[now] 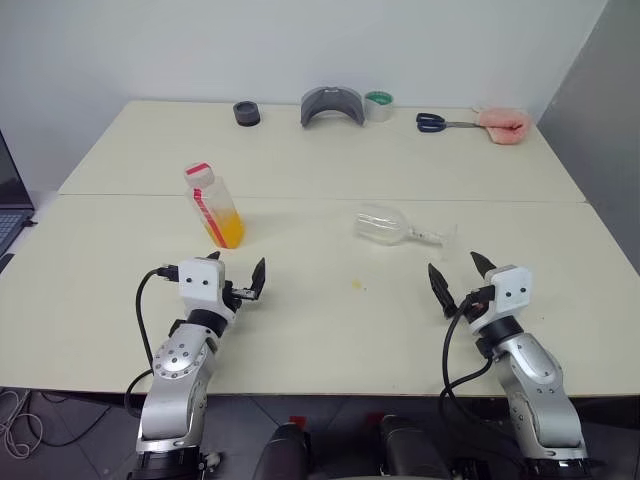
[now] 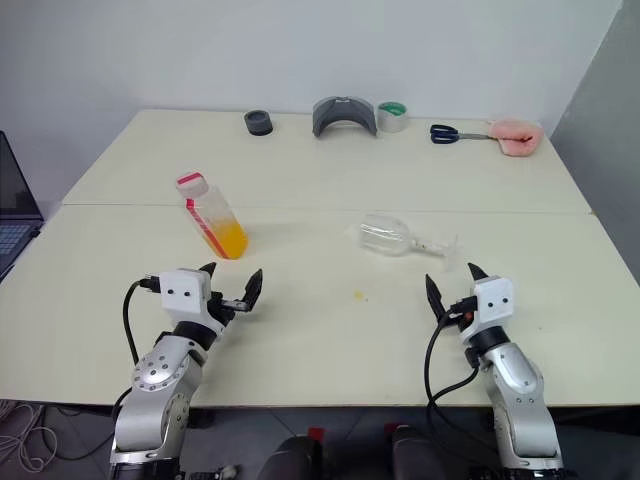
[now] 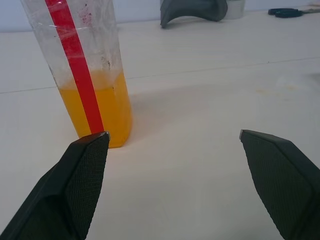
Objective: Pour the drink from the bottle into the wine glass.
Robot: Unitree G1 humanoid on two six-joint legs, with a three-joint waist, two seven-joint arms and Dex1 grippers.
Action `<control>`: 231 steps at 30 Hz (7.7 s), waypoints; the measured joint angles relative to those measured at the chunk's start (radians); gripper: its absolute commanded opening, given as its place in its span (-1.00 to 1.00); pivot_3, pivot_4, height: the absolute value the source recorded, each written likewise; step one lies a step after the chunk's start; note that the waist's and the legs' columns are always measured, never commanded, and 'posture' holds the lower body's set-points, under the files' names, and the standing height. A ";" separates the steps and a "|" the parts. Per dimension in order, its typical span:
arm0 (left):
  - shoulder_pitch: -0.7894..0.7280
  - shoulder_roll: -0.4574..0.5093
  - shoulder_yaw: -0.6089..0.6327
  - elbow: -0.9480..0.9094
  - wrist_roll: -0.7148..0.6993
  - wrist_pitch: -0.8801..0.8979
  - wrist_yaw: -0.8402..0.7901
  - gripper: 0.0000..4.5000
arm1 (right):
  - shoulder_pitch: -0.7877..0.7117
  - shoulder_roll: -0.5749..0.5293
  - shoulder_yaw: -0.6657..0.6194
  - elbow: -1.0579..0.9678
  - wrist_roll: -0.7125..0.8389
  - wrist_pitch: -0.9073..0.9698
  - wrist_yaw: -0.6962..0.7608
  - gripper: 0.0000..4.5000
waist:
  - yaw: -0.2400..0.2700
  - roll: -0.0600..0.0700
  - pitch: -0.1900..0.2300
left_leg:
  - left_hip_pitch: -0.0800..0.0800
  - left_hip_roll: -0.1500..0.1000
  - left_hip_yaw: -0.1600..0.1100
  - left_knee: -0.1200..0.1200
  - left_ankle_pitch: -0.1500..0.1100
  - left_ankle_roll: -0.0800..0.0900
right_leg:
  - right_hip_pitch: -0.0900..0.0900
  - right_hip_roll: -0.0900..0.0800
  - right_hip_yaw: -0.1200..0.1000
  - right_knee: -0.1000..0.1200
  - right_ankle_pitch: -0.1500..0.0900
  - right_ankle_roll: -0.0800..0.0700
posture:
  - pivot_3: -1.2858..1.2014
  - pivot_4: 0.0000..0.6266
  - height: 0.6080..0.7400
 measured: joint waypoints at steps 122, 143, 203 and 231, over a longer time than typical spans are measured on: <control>-0.605 0.236 0.053 0.669 -0.023 -0.072 -0.180 -0.09 | -0.288 -0.251 0.237 -0.157 0.255 0.319 0.483 1.00 | 0.000 -0.001 0.000 | -0.002 -0.001 -0.002 0.001 0.000 0.000 | -0.001 0.000 -0.002 0.000 0.000 0.000 | 0.03 -0.52 1.00; -0.529 0.189 0.047 0.523 -0.102 -0.048 -0.254 -0.20 | -0.287 -0.251 0.239 -0.157 0.240 0.319 0.484 1.00 | 0.000 -0.001 0.001 | -0.002 0.000 -0.002 0.002 0.000 0.000 | -0.001 -0.001 -0.002 0.000 0.000 0.000 | 0.03 -0.52 1.00; -0.723 -0.025 -0.312 0.651 -0.138 -0.180 -0.921 -0.20 | -0.503 -0.192 0.181 -0.339 0.278 0.702 0.033 0.26 | -0.001 -0.001 0.001 | -0.003 -0.001 -0.002 0.002 0.000 0.000 | -0.001 0.000 -0.002 0.000 0.000 0.000 | 0.03 -0.52 1.00; -0.703 -0.003 -0.330 0.550 -0.143 -0.088 -0.981 -0.22 | -0.696 -0.382 0.164 0.052 0.370 0.510 0.636 0.57 | -0.002 0.000 0.002 | -0.004 -0.001 -0.002 0.002 0.000 0.000 | -0.002 0.000 -0.002 0.000 0.000 0.000 | 0.03 -0.52 1.00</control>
